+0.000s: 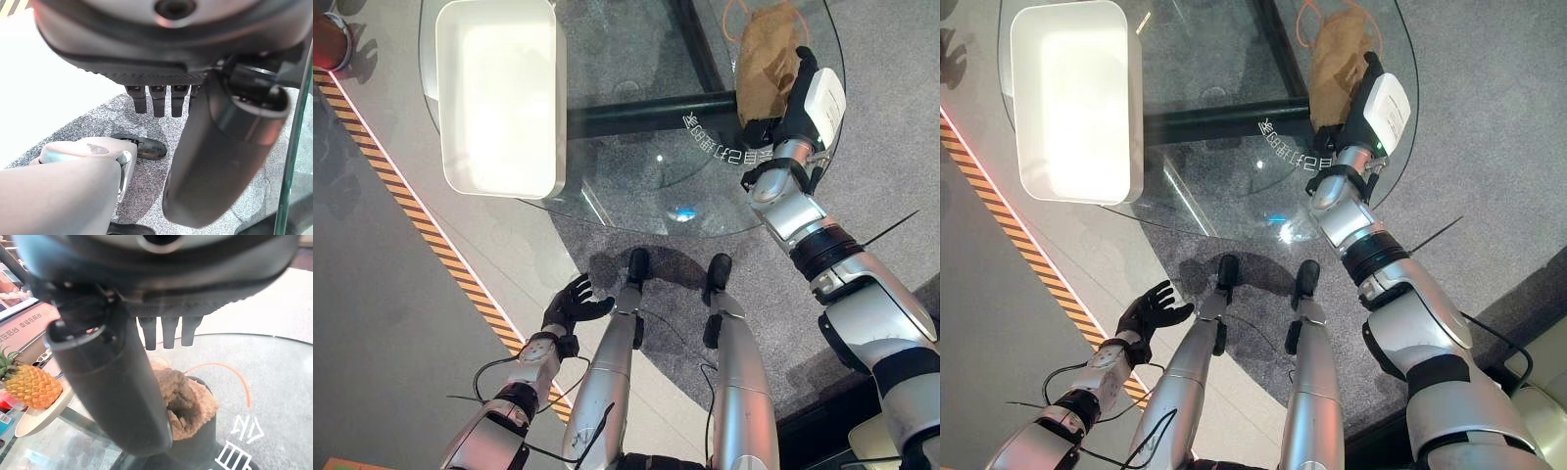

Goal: Wipe the table with a cloth and put it in the basket.

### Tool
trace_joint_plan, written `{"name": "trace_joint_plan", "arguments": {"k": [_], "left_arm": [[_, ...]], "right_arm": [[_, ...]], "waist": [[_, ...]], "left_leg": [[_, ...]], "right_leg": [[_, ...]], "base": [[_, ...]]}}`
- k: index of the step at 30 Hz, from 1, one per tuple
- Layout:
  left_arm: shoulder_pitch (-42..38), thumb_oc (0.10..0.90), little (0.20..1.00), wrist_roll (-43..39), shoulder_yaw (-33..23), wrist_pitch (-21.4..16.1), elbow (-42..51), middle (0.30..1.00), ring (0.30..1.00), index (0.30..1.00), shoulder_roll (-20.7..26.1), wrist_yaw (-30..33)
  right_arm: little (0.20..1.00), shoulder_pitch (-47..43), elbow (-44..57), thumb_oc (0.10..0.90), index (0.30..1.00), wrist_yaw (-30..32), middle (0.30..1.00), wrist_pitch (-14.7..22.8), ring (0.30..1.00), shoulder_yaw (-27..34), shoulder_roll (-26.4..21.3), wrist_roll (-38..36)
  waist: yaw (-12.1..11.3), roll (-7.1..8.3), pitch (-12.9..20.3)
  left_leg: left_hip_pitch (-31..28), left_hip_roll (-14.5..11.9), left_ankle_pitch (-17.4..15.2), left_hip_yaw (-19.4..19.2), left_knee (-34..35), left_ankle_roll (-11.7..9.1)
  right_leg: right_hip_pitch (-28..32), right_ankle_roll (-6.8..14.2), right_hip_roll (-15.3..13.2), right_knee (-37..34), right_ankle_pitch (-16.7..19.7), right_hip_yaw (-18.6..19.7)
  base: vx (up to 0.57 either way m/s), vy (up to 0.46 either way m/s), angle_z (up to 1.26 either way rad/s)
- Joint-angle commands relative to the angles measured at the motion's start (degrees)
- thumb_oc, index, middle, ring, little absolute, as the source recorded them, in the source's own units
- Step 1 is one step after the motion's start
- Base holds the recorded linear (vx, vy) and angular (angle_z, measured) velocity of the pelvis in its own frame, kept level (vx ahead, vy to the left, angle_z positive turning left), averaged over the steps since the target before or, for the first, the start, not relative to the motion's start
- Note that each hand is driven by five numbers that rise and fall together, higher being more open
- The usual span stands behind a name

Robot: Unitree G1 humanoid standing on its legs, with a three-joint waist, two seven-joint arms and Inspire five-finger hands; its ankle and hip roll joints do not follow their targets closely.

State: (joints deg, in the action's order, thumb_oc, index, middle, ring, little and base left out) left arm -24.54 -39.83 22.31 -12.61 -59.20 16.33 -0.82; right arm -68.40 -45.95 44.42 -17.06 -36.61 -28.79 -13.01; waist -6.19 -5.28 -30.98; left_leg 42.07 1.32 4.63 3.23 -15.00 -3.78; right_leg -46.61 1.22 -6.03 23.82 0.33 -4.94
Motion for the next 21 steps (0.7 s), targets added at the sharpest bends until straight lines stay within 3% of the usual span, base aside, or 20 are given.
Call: {"name": "trace_joint_plan", "arguments": {"k": [1, 21], "left_arm": [[2.93, 0.8, 0.9, -0.92, -0.1, -0.38, 0.35, 0.9, 0.9, 0.9, 0.75, -0.25], [3.35, 0.8, 0.9, -0.87, 0.7, -0.05, 1.26, 0.9, 0.9, 0.9, 0.44, -0.34]], "right_arm": [[0.9, -7.16, 1.94, 0.8, 0.9, -0.48, 0.9, 2.43, 0.9, -1.57, -1.92, -0.19], [0.9, -7.55, 0.38, 0.8, 0.9, -3.42, 0.9, 2.44, 0.9, -2.59, -0.92, 0.74]], "waist": [[-0.84, -2.56, 1.19], [-1.32, -3.31, 1.19]], "left_leg": [[-0.37, 3.54, -2.86, -3.07, -2.23, 2.85], [0.05, 3.65, -2.58, -3.26, -2.18, 2.95]], "right_leg": [[1.8, -0.98, 2.22, 0.01, -3.65, -4.93], [1.2, -1.07, 2.03, 0.47, -3.78, -5.16]], "base": [[0.03, 0.002, 0.05], [0.01, 0.002, 0.01]]}}
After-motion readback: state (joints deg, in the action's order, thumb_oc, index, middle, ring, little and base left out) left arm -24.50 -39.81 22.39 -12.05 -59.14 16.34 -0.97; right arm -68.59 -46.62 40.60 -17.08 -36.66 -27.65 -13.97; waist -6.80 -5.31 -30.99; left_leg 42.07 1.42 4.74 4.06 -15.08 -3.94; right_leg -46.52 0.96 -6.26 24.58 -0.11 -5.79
